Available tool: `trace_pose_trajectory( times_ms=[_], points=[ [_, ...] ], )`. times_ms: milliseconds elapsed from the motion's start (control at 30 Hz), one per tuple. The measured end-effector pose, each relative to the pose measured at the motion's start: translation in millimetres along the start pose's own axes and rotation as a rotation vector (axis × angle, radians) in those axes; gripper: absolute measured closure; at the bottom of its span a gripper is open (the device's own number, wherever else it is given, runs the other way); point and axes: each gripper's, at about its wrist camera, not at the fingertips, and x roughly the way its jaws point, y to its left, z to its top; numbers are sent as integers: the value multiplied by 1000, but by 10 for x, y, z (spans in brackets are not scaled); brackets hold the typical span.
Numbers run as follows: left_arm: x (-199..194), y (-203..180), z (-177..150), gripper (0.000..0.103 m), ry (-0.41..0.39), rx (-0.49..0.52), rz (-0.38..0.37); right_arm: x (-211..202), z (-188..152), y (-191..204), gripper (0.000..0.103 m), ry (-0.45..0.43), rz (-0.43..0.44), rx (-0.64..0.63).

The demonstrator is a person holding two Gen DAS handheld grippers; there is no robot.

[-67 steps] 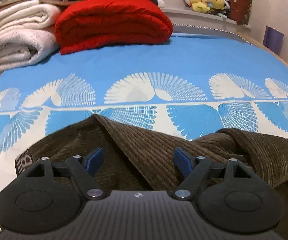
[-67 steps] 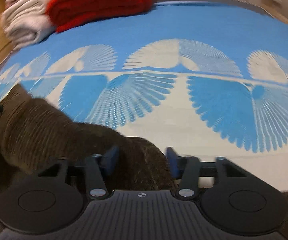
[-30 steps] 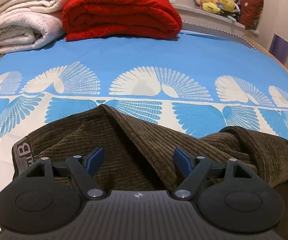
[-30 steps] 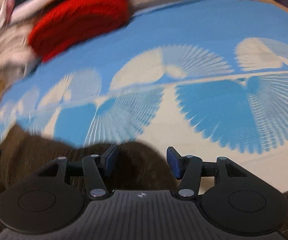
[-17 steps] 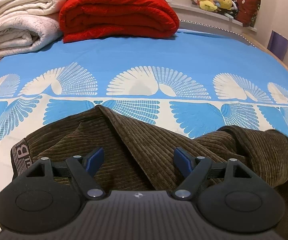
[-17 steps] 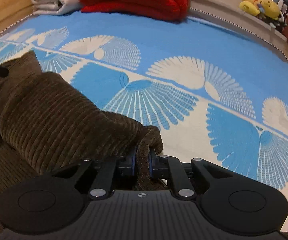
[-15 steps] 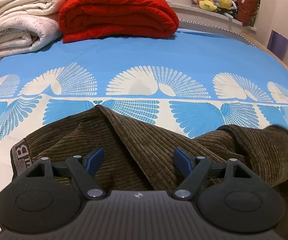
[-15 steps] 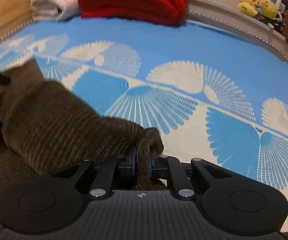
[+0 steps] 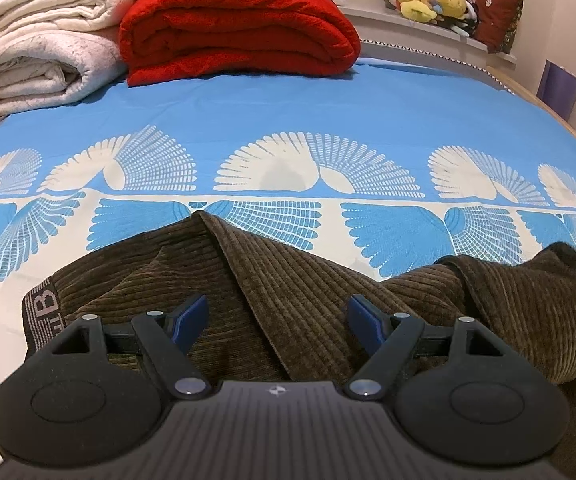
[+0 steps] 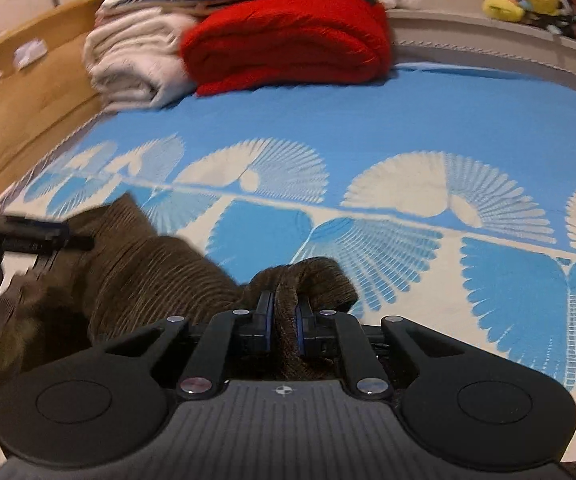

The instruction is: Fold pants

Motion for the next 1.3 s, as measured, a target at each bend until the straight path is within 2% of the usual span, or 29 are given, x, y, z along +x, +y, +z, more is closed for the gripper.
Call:
trace_pose_trajectory(
  times_ms=[133,200,267,333,367,433,700,767,800,933,1033,1067,1100,1167,1200,1233,1267,1300],
  points=[
    [2,-3,4,22,2,0,-2,43,-51,94,92,62,18,-53],
    [6,-8,1,22,5,4,-1,82,-87,126,92,96,-8,-82],
    [8,-13,-3,22,7,7,-1,115,-97,112,87,89,-84,-91],
    [9,-19,-6,22,7,9,-2,131,-71,22,71,62,-127,-28],
    [12,-23,-10,22,8,11,-1,137,-65,-23,69,44,-133,2],
    [20,-27,-17,22,11,16,0,191,-65,-42,69,39,-150,16],
    [18,0,-26,22,15,12,3,329,-44,106,69,75,-209,-102],
    [20,3,-23,22,17,10,1,335,-48,154,77,91,-215,-151],
    [21,4,-22,22,18,10,1,335,-57,171,88,97,-221,-175],
    [15,2,-6,22,15,6,-3,249,-48,212,94,81,-219,-217],
    [20,18,-3,22,16,-3,3,76,64,175,95,-11,-178,-148],
    [20,25,-2,22,16,-6,5,-37,120,128,95,-79,-148,-90],
    [16,29,0,22,14,-10,7,-197,175,68,96,-189,-111,-19],
    [4,47,9,22,7,-21,8,-538,206,-162,96,-448,-39,202],
    [-4,58,12,22,4,-28,7,-676,179,-314,96,-557,-67,339],
    [-10,65,16,22,2,-32,6,-780,104,-440,96,-649,-135,481],
    [-12,64,14,22,1,-32,3,-818,37,-518,96,-680,-234,572],
    [-14,63,12,22,-2,-32,0,-797,4,-584,96,-635,-362,614]
  ],
)
